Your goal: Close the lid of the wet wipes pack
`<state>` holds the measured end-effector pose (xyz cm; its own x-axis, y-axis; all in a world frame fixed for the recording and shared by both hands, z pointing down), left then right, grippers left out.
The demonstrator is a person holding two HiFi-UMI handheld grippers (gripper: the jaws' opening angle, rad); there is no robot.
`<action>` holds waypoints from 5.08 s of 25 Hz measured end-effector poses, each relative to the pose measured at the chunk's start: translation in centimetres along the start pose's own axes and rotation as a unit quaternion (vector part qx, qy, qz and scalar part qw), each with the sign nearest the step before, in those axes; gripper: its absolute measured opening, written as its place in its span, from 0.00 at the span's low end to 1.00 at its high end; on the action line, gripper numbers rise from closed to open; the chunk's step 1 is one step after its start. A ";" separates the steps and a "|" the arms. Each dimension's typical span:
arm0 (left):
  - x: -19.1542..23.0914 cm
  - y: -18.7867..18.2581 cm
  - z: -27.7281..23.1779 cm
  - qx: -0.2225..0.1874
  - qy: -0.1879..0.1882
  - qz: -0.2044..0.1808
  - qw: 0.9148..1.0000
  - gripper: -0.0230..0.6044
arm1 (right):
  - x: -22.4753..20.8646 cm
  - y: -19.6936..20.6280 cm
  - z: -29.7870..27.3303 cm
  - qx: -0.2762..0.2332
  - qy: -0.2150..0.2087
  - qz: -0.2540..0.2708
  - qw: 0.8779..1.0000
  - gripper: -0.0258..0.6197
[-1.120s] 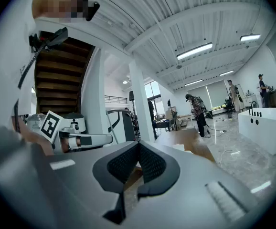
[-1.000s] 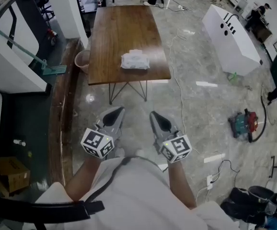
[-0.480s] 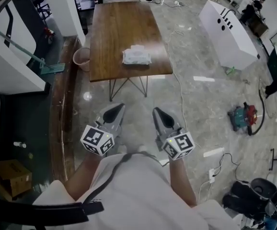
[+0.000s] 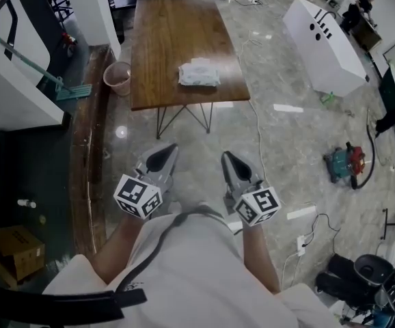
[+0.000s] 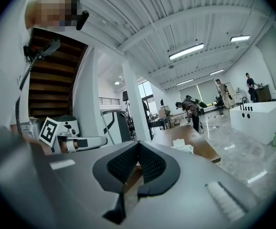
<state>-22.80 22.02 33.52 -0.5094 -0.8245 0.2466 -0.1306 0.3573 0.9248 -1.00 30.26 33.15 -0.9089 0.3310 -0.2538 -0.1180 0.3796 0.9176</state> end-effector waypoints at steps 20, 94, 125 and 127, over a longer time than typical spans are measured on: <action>3.4 -0.5 -1.2 0.009 -0.016 0.009 1.000 0.04 | -1.3 -1.0 -4.3 0.013 -0.019 -0.003 1.000 0.05; 21.7 -7.8 -32.5 0.072 -0.113 0.071 0.988 0.04 | -30.9 -11.1 -33.3 0.123 -0.152 0.057 0.979 0.05; 32.2 0.7 -40.3 0.128 -0.105 0.095 0.982 0.04 | -37.0 -5.1 -47.3 0.157 -0.131 0.076 0.976 0.31; 32.4 0.9 -40.5 0.129 -0.105 0.097 0.981 0.04 | -36.7 -5.0 -47.8 0.164 -0.137 0.091 0.973 0.31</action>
<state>-5.03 -22.16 54.09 -0.7059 -0.6311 0.3216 -0.2111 0.6209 0.7549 13.85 -25.07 52.53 -0.7567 0.6194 -0.2092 0.2095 0.5328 0.8199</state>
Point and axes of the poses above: the fingertips, and each gripper's own axes: z backward along the fingers, x to its left, y out of its underside, the point moved 8 cm from there along z, backward along the fingers, and after that the axes turned 14 degrees about x, right-handed, at the moved point
